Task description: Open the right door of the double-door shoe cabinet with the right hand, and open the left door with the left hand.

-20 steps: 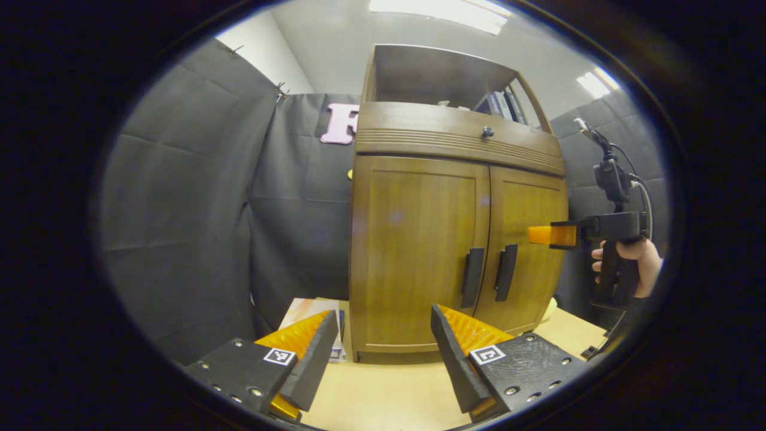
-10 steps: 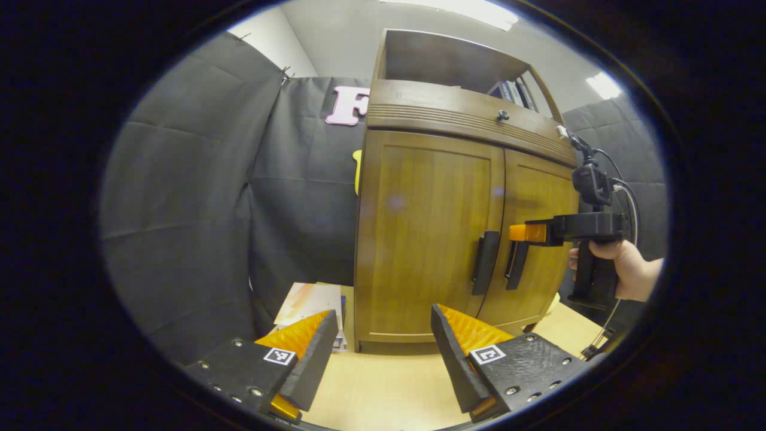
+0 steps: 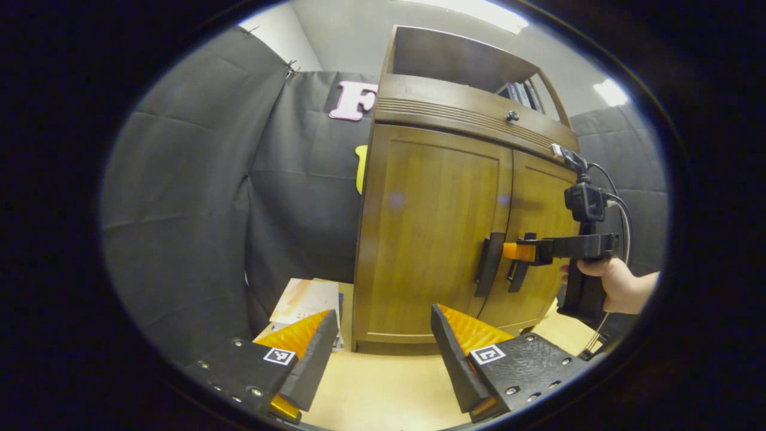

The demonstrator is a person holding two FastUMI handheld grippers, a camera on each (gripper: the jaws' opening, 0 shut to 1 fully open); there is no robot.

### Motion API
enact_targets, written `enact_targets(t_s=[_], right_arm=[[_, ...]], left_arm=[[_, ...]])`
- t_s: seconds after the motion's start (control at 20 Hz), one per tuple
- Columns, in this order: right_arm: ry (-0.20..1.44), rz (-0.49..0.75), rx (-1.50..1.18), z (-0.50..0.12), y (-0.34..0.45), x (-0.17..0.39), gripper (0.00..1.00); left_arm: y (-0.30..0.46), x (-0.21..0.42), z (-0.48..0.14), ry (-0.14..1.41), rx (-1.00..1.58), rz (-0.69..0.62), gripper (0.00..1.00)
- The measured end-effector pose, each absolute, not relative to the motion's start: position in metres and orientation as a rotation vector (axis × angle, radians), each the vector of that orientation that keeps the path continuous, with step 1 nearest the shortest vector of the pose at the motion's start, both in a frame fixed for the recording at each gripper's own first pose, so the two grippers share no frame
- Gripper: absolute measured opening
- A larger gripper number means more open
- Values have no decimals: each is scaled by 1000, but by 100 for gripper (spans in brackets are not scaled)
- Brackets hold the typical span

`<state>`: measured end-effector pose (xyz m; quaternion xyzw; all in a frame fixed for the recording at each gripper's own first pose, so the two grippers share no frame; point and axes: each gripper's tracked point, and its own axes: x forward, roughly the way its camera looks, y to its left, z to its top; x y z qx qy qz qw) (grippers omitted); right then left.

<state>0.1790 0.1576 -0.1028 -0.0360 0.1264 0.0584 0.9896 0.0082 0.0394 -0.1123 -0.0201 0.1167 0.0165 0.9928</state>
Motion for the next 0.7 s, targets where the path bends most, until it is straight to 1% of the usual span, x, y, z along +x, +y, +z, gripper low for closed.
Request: enact_targets(t_s=[0.05, 0.2, 0.3, 0.4, 0.45, 0.5, 0.7], right_arm=[[252, 121, -73, -104, 159, 181, 97], [263, 137, -59, -100, 162, 178, 68], [271, 95, -78, -106, 156, 181, 48], [283, 101, -28, -105, 155, 175, 30], [290, 104, -9, -107, 154, 183, 33], [294, 117, -14, -106, 155, 179, 23], [283, 137, -36, -105, 156, 175, 24]], left_arm=[[39, 8, -114, 238, -38, 35, 90], [40, 8, -115, 242, -38, 50, 90], [40, 5, -115, 243, -44, 63, 90], [40, 2, -115, 247, -57, 70, 90], [39, 2, -116, 250, -64, 70, 90], [37, 0, -116, 252, -70, 69, 90], [34, 0, -114, 245, -65, 58, 90]])
